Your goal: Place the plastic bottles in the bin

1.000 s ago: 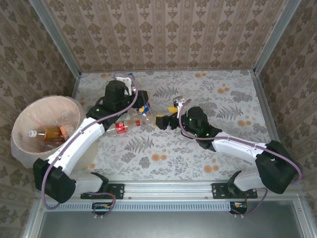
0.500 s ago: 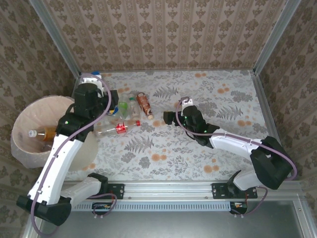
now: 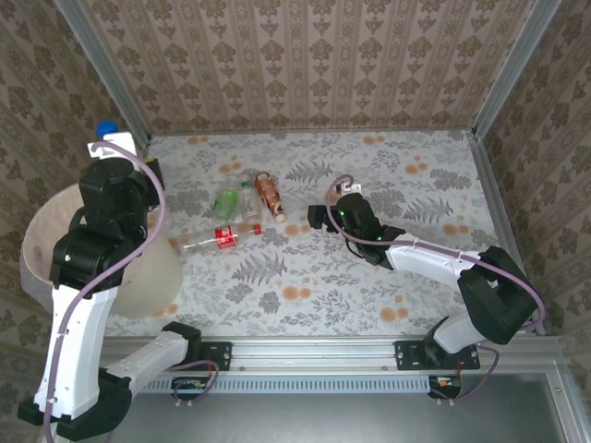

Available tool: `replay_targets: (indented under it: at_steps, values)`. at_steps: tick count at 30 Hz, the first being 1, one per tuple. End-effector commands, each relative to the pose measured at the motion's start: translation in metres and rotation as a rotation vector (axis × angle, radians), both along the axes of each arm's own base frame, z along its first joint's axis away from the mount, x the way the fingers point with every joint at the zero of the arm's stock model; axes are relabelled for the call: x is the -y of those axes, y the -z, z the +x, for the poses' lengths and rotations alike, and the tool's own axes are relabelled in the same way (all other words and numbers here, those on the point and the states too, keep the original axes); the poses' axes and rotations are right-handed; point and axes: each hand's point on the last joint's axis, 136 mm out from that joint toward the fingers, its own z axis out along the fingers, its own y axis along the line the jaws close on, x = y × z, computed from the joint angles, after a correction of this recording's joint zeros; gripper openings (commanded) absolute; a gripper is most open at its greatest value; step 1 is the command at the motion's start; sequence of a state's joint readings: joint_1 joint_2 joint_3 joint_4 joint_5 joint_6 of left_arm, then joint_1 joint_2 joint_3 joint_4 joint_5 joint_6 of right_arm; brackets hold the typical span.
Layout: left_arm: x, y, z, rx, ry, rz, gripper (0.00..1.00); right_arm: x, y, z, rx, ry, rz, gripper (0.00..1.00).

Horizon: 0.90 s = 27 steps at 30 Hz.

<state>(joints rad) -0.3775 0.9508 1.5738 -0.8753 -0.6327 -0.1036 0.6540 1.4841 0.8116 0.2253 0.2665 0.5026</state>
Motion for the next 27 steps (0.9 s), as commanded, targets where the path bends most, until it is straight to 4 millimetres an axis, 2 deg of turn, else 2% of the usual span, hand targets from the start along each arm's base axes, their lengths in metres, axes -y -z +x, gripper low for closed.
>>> replay_targets:
  at_steps: [1,6,10,21,27]
  values:
    - [-0.026,-0.006,-0.006,-0.030,-0.123,0.111,0.60,0.001,-0.005,0.006,-0.004,0.027,0.003,1.00]
    - [-0.052,-0.017,-0.009,-0.024,-0.227,0.134,0.59,0.001,-0.005,0.006,-0.005,0.026,0.001,1.00]
    - [-0.070,-0.009,-0.012,-0.088,-0.279,0.094,0.59,0.002,-0.004,0.007,-0.006,0.029,0.000,1.00]
    - [-0.123,0.047,-0.014,-0.293,-0.400,-0.068,0.55,-0.001,-0.012,0.015,-0.001,0.014,-0.013,1.00]
    - [-0.136,0.092,-0.013,-0.428,-0.412,-0.215,0.57,-0.003,-0.014,0.017,-0.003,0.009,-0.013,1.00]
